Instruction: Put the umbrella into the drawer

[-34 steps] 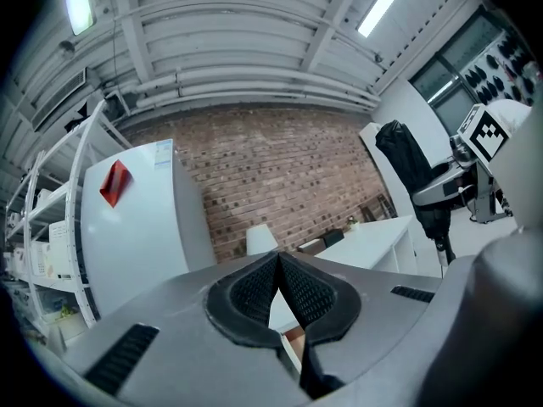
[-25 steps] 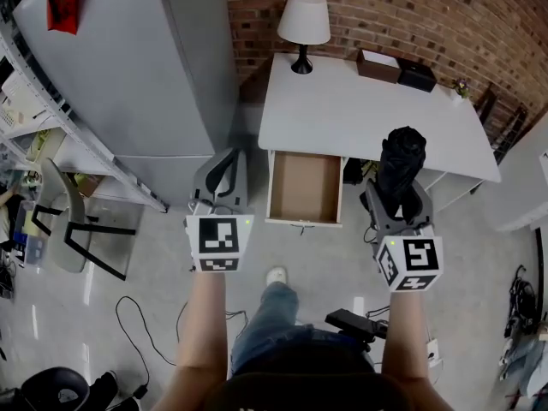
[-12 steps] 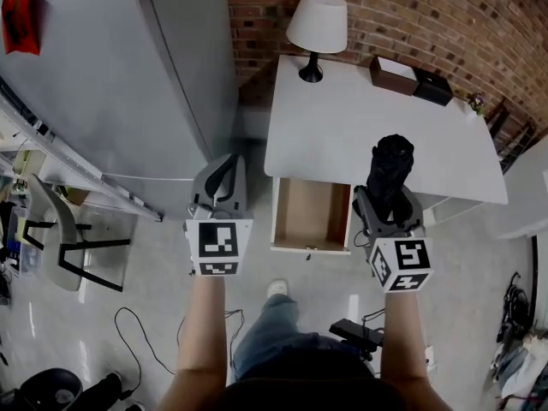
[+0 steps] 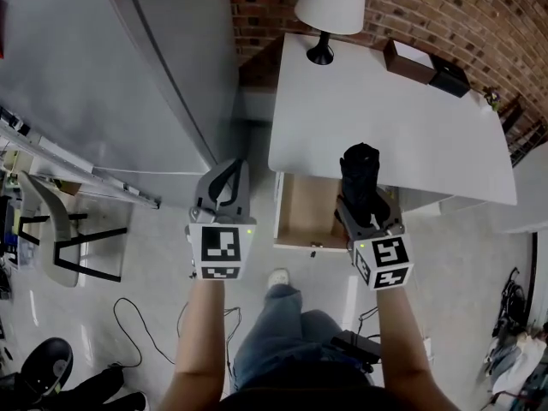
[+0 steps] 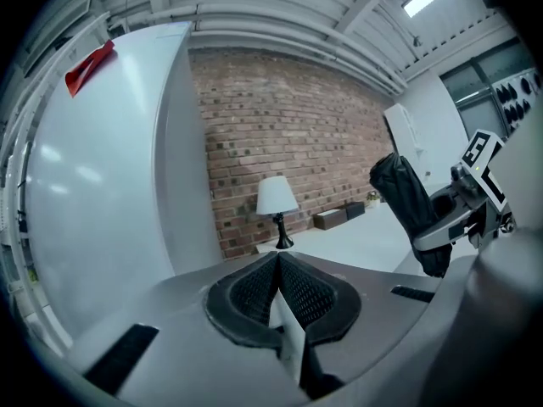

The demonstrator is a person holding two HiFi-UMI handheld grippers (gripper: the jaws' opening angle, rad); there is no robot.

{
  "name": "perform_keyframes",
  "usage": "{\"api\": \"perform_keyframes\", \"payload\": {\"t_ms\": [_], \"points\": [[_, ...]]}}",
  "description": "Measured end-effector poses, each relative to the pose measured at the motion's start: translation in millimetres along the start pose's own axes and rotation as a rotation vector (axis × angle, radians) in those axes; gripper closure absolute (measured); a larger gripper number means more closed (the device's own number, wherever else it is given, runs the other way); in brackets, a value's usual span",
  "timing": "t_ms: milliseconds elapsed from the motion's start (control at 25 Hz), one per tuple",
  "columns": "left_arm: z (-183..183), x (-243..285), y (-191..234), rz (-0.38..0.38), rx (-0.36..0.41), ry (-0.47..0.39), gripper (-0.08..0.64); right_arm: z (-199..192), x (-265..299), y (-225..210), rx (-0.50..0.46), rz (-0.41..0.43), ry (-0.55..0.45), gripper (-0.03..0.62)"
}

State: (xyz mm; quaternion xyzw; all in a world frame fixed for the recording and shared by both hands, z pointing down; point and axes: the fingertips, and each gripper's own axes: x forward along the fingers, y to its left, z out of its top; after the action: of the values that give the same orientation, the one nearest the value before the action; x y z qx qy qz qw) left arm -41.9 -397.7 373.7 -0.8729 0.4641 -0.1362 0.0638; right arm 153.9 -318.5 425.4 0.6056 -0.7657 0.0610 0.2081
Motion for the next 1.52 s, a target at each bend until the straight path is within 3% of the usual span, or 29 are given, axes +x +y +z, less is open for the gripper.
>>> {"api": "perform_keyframes", "payload": {"t_ms": [360, 760, 1120, 1520], "points": [[-40, -1, -16, -0.026, -0.020, 0.085, 0.560, -52, 32, 29, -0.043, 0.125, 0.121, 0.348], [-77, 1, -41, -0.042, -0.040, 0.155, 0.560, -126, 61, 63, -0.167, 0.288, 0.227, 0.348], [-98, 4, -52, -0.024, -0.035, 0.199, 0.560, -194, 92, 59, -0.210, 0.327, 0.329, 0.348], [-113, 11, -54, -0.021, -0.022, 0.238, 0.560, -256, 144, 54, -0.161, 0.312, 0.457, 0.345]]}}
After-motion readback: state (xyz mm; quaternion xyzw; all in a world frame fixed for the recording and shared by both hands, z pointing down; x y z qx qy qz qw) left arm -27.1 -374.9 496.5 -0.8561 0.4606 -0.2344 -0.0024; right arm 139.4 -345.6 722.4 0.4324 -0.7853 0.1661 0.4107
